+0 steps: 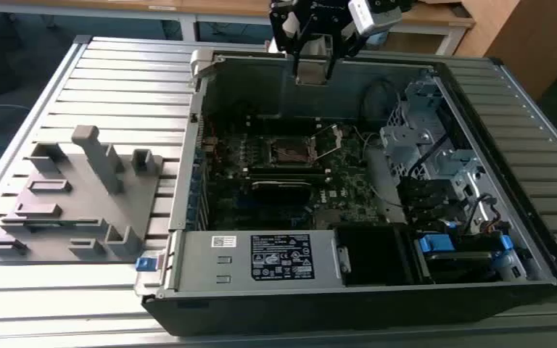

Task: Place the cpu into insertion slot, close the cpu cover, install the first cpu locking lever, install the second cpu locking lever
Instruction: 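Place the cpu into insertion slot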

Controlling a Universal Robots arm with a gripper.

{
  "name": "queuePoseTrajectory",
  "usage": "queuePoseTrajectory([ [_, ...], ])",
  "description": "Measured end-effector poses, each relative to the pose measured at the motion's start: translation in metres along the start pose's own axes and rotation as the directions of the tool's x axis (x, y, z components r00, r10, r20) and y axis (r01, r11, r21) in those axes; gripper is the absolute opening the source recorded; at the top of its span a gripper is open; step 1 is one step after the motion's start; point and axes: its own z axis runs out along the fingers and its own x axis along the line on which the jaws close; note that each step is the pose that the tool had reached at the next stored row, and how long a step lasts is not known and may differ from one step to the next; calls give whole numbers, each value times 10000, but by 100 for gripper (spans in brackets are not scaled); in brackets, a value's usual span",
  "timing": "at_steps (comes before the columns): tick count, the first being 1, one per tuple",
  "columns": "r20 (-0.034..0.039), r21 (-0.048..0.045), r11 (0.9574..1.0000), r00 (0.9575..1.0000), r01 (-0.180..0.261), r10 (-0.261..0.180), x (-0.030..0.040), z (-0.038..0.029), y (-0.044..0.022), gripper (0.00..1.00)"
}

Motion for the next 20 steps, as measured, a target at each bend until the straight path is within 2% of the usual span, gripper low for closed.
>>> queuePoseTrajectory([
  [20,0,1,10000,10000,0,0,-1,50,-4,54],
])
